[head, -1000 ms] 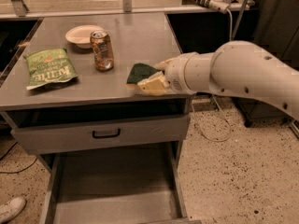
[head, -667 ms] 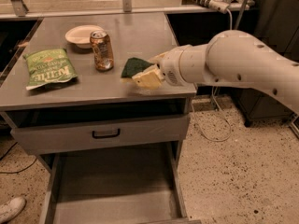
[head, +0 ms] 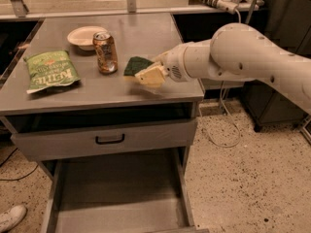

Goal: Pick sponge from middle drawer and place on counter

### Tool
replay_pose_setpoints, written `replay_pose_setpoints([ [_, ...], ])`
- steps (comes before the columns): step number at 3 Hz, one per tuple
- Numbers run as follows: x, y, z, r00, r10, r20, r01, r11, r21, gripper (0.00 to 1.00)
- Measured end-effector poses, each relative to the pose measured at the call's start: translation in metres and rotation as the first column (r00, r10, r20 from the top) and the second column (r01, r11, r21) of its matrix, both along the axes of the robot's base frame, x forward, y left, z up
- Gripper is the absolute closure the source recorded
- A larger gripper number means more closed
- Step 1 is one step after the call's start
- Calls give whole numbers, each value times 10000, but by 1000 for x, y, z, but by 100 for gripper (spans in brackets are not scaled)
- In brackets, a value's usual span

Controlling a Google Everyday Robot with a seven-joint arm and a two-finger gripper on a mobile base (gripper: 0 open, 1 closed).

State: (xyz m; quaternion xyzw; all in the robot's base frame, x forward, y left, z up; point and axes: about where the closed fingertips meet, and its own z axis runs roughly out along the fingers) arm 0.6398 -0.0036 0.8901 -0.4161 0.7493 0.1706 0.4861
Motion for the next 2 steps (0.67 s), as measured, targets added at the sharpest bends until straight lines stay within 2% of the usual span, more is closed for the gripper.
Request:
replay_pose_setpoints([
  [2,17,14,-21,9974,541,-476,-527,9982,294,100],
])
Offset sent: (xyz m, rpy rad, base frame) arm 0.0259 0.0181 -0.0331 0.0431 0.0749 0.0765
